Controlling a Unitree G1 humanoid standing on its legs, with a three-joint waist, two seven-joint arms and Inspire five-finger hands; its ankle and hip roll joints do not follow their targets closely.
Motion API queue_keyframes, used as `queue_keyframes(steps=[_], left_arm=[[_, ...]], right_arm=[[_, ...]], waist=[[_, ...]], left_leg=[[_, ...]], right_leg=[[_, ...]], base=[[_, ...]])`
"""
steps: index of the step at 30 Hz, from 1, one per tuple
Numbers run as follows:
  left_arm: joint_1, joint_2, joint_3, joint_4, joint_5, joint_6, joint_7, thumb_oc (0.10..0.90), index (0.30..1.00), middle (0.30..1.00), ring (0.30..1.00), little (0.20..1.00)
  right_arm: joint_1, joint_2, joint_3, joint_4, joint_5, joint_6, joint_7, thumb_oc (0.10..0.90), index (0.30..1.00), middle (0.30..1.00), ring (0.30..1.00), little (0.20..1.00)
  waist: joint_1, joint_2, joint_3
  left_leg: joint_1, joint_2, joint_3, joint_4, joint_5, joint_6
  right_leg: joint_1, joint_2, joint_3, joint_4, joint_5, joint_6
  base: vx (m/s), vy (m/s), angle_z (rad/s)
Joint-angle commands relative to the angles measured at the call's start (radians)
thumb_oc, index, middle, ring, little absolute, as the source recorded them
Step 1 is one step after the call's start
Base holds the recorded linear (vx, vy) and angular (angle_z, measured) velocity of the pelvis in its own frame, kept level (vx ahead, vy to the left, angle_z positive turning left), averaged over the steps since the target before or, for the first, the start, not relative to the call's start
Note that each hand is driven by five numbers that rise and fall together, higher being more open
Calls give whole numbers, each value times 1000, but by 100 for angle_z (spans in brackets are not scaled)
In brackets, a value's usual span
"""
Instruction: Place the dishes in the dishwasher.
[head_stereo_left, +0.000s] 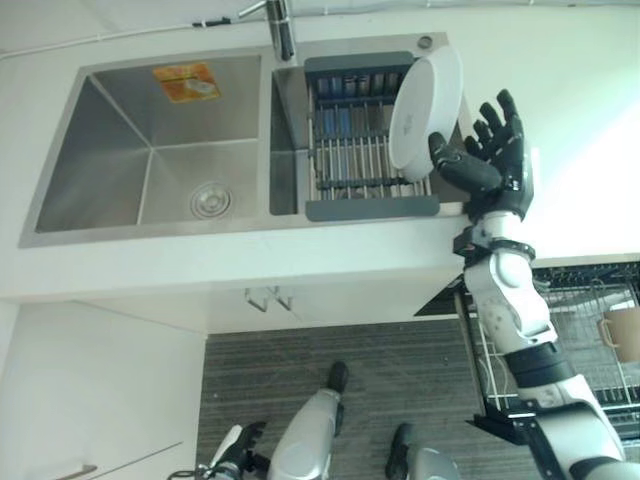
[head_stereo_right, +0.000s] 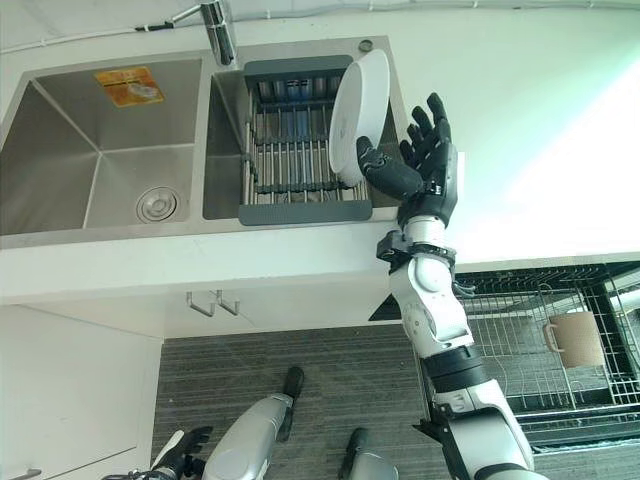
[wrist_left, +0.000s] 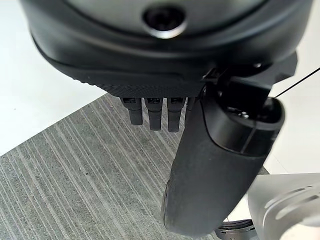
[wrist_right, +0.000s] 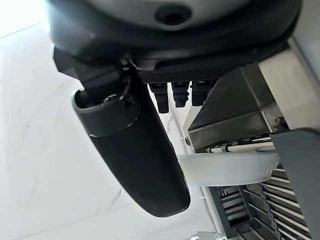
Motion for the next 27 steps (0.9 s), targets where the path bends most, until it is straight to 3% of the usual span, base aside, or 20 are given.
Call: queue_keyframes(steps=[1,20,21,22,23,24,27], left_arm=[[30,27,-17,-2,-45,-2,5,800,900,900,900,900],[37,31,-26,-12,-37,6,6,800,900,900,900,900],[36,33,-27,-20,-40,12,2,800,900,900,900,900],[36,33,-27,-21,-41,12,2,800,900,900,900,900],[36,34,-27,-21,-43,13,2,800,900,900,900,900],[39,35,-27,-22,-42,11,1,800,900,900,900,900],[37,39,-30,-20,-44,8,-3,800,900,900,900,900]], right_arm=[[-140,-40,-28,-96,-8,-80,16,800,900,900,900,900],[-162,-41,-3,-60,9,-22,58,800,900,900,900,900],[-168,-43,-2,-51,4,-5,51,769,853,853,853,853],[-169,-44,-2,-50,2,-2,48,678,716,716,716,716],[-169,-46,-2,-47,-3,2,40,485,427,427,427,427],[-170,-54,-2,-34,-1,5,30,400,300,300,300,300],[-183,-70,-9,13,-26,6,19,400,300,300,300,300]], waist=[[12,9,-46],[29,10,-41],[31,11,-39],[31,12,-39],[31,12,-38],[32,12,-38],[36,14,-36]], left_leg=[[57,61,-35,60,-187,-56],[59,60,-44,60,-183,-59],[57,58,-45,60,-182,-59],[57,57,-45,60,-182,-59],[57,57,-45,60,-182,-58],[58,57,-44,60,-182,-58],[56,57,-42,60,-182,-58]], right_leg=[[-62,-64,-25,-15,65,34],[-51,-68,-43,-15,64,34],[-51,-70,-45,-15,64,33],[-51,-70,-45,-15,64,33],[-51,-71,-45,-15,64,33],[-50,-72,-47,-15,64,34],[-49,-75,-51,-15,65,35]], base=[[0,0,0],[4,1,2],[9,23,8],[9,26,9],[11,18,5],[14,21,4],[4,11,3]])
